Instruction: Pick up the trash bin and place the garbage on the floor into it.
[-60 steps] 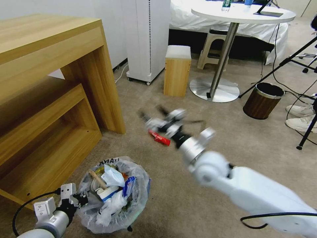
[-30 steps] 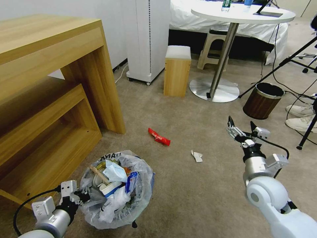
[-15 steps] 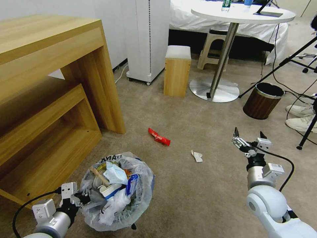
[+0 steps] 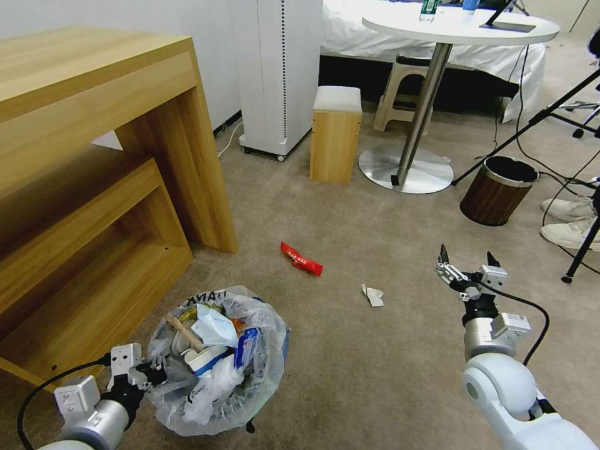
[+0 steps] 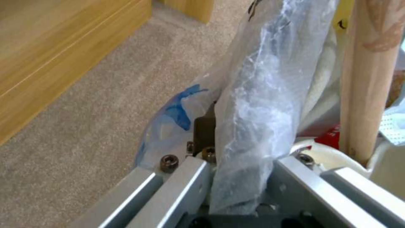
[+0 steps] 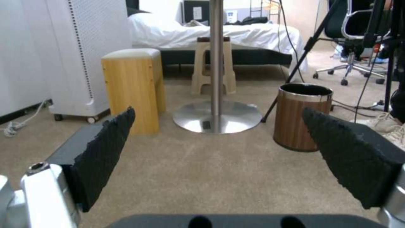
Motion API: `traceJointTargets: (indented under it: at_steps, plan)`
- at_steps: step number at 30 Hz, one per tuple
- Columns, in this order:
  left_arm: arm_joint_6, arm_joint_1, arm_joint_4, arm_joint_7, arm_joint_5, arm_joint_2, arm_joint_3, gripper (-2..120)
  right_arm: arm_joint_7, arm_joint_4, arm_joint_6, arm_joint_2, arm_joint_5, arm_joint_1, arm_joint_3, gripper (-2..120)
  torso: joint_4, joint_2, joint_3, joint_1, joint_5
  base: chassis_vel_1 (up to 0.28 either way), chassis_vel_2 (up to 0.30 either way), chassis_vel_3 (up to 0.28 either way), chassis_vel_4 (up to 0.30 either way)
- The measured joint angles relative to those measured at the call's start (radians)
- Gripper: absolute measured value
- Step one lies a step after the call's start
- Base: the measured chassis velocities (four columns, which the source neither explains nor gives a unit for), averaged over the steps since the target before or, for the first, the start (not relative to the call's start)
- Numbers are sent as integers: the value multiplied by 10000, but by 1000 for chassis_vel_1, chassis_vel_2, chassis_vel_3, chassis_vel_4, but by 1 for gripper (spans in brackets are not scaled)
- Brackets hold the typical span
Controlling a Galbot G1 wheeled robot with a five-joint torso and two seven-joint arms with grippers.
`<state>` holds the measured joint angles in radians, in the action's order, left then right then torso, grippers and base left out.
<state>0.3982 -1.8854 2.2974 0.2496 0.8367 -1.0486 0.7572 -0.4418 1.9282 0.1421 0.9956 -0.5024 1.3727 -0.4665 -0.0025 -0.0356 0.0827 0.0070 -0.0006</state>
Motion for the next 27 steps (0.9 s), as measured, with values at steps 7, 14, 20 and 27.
traceJointTargets:
  at_steps: [7, 14, 20, 27]
  plan:
    - [-25, 13, -35, -3, -19, -27, -8, 0, 9, 5, 13, -41, -10, 57, -18, 100, 0, 0, 0, 0, 0, -62, 56, 51, -52]
    - [-32, -5, -34, -16, -89, -99, -20, 0, 46, -11, 52, -75, -16, 21, -2, 100, 1, 0, 2, 2, 0, -92, 101, 102, -94]
    - [-34, -45, -2, -29, -136, -147, -20, 0, 50, 6, 53, -110, -40, 27, 17, 99, 0, 0, 0, 1, -1, -35, 44, 37, -40]
    - [-35, -89, 37, -52, -186, -184, -12, 0, 56, 8, 59, -163, -29, 55, -3, 95, 0, 0, -1, 0, 0, -54, 45, 46, -56]
